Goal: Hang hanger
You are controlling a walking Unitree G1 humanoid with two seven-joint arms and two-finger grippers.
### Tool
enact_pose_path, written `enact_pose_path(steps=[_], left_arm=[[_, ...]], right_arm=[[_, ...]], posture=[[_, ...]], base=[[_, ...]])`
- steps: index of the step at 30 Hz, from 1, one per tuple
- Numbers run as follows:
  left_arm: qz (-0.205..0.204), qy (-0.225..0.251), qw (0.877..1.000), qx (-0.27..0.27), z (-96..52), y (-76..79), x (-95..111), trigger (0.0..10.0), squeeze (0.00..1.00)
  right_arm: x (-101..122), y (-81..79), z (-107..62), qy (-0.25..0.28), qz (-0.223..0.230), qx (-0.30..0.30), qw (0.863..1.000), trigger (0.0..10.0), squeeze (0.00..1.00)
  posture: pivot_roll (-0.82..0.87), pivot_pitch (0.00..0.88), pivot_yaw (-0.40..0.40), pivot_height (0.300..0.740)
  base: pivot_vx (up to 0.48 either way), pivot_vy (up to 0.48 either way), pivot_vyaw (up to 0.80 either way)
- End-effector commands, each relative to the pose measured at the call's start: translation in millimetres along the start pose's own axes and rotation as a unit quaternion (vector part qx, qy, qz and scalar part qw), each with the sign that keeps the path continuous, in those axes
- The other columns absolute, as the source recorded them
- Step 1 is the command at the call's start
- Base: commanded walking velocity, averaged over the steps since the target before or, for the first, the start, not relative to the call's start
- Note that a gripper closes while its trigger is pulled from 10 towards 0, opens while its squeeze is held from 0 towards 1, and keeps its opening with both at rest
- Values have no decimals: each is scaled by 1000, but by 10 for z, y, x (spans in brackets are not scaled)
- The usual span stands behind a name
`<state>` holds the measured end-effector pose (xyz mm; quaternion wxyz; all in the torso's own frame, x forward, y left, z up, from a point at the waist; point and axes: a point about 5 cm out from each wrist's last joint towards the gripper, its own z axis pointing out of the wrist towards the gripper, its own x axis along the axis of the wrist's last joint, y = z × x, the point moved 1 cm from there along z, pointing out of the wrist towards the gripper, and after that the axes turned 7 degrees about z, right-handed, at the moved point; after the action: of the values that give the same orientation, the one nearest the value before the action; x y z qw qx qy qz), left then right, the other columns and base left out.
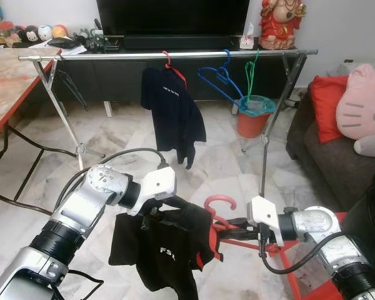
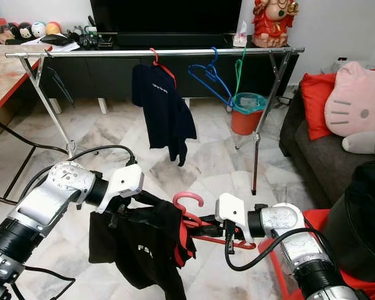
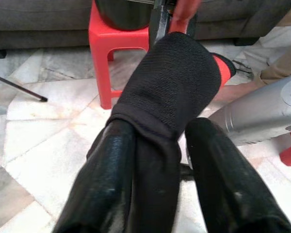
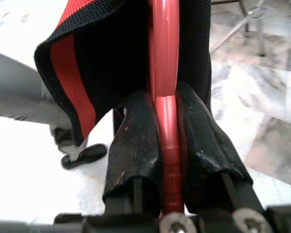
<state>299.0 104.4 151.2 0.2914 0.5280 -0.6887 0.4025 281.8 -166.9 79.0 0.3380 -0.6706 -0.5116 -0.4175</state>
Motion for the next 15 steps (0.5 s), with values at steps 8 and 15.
enact_pose_path(steps=[8,15], left_arm=[[16,11,995,101,-136,-221,66,10000,1000],[11,54,974,218,-271,-436,136,10000,1000]], right_arm=[[42,135,-70,57,17,-110,992,0,0],[-53,85,-41,65,41,-135,988,0,0]], posture=[[-106,0,-45,740],[-102,0,-46,740]], base=[[0,0,0],[0,0,0]])
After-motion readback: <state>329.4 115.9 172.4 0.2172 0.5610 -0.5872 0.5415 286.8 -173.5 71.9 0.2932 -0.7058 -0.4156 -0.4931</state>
